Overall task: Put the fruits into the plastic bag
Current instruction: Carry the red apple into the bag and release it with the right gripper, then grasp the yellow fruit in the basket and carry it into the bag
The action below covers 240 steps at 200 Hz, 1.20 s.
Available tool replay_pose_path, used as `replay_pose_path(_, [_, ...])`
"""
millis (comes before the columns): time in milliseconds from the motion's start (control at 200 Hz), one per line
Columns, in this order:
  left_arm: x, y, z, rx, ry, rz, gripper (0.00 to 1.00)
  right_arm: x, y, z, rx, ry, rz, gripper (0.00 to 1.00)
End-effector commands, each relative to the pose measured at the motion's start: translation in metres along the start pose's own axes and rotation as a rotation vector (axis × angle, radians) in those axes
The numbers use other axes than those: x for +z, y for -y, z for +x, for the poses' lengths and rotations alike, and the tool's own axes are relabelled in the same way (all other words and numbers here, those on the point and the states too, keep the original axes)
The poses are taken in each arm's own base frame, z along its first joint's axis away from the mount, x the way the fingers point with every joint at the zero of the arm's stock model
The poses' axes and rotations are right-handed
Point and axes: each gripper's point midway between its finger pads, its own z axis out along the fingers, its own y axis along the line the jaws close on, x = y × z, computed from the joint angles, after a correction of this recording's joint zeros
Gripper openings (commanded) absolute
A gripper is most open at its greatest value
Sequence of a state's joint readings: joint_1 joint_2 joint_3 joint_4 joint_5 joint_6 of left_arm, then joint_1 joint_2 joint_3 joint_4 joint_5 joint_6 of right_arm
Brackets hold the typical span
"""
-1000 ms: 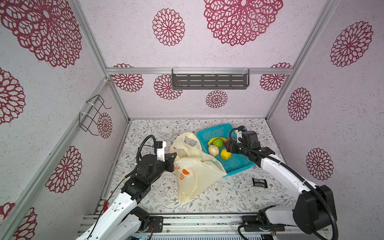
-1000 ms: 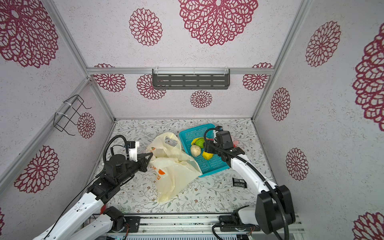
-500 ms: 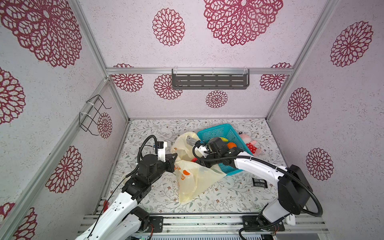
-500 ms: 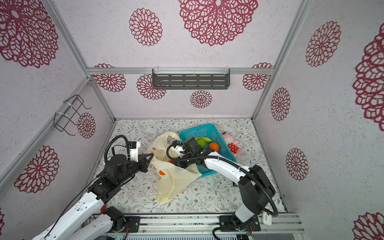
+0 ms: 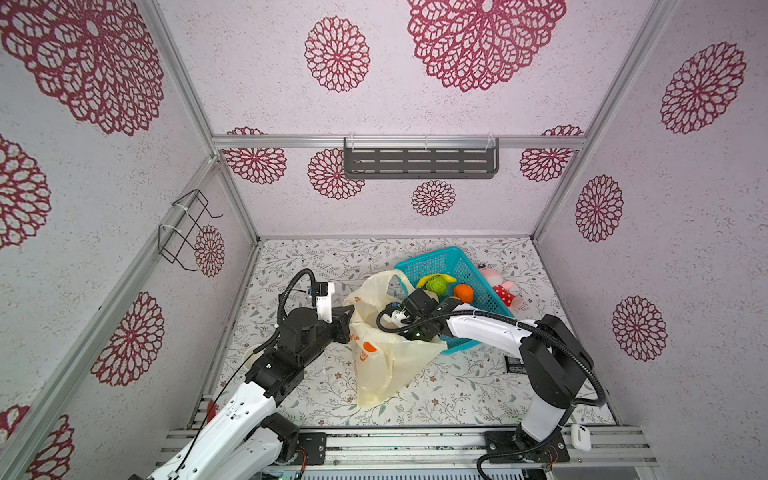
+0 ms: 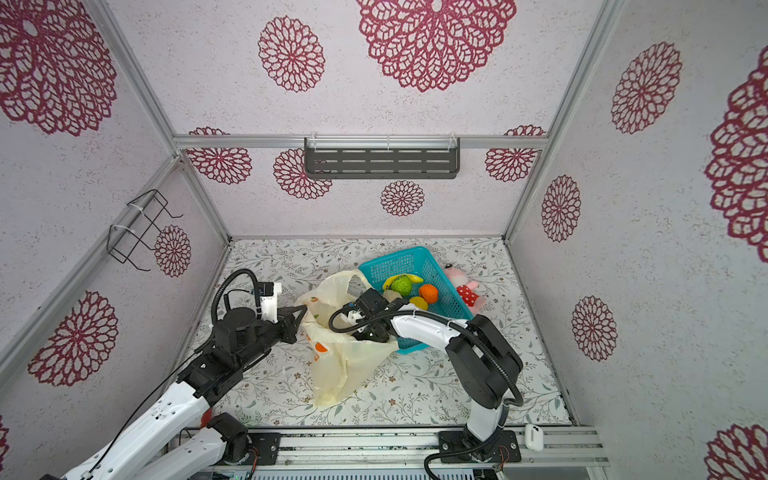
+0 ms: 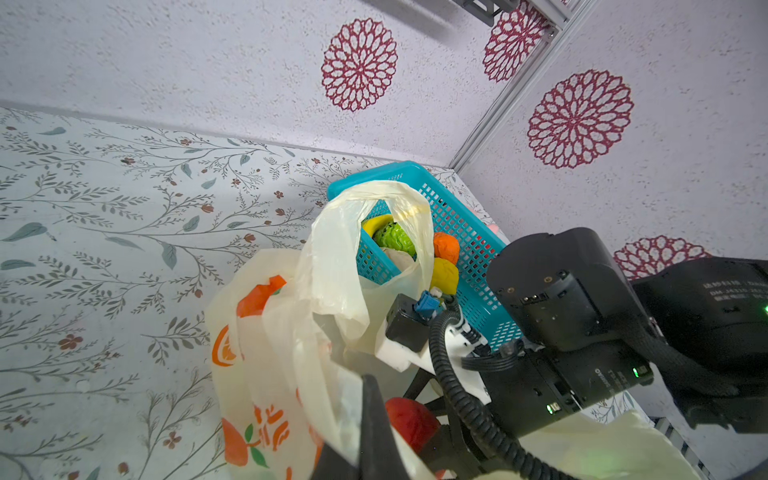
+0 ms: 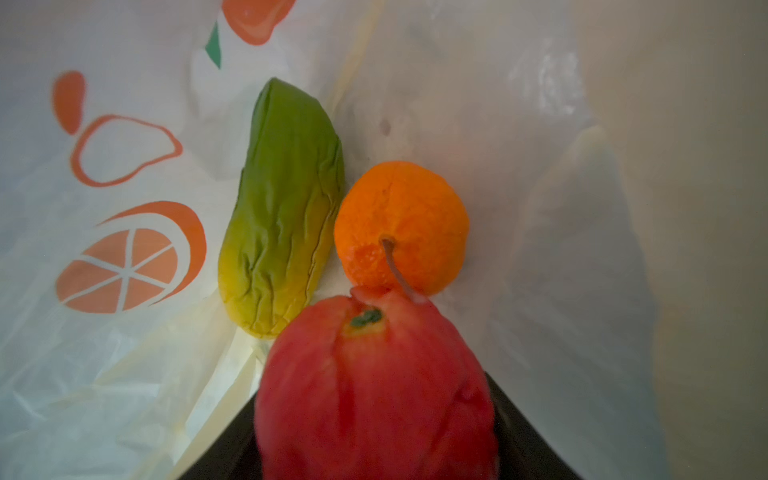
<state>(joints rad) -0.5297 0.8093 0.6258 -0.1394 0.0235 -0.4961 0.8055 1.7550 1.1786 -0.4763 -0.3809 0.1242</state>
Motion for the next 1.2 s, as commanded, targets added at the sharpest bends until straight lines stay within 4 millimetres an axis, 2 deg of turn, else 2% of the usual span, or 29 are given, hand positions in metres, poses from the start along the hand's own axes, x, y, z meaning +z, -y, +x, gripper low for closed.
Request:
replay_pose_path(0, [-0.001,0.009,-0.016,0.037,0.037,0.012,0.00,-0.021,0.001,-0.024,-0.027,0.092,0.059,0.72])
replay_pose_path(245, [0.003,0.014,-0.013,0.054,0.015,0.032,0.00,-0.074,-0.006,-0.064,-0.072,0.333,0.129,0.83])
replay_pose_path(385, [0.004,0.015,-0.010,0.063,0.005,0.031,0.00,-0.098,-0.007,-0.076,-0.081,0.429,0.167,0.85])
replay_pose_path(475, [0.004,0.015,-0.009,0.064,0.001,0.032,0.00,-0.114,0.000,-0.081,-0.067,0.492,0.223,0.85])
replay_pose_path(625, [0.004,0.015,-0.005,0.063,-0.005,0.030,0.00,-0.158,0.038,-0.087,0.055,0.625,0.374,0.85])
replay_pose_path(766, [0.005,0.015,0.000,0.065,-0.012,0.032,0.00,-0.185,0.094,-0.073,0.281,0.684,0.456,0.86])
replay_pose_path(896, [0.004,0.015,0.001,0.070,-0.010,0.028,0.00,-0.184,0.141,-0.050,0.479,0.660,0.487,0.87])
replay_pose_path(1081, [0.004,0.014,-0.004,0.081,0.005,0.019,0.00,-0.155,0.195,-0.013,0.669,0.535,0.567,0.87])
replay_pose_path(1196, [0.005,0.017,-0.006,0.092,0.014,0.033,0.00,-0.135,0.215,-0.006,0.717,0.509,0.560,0.86])
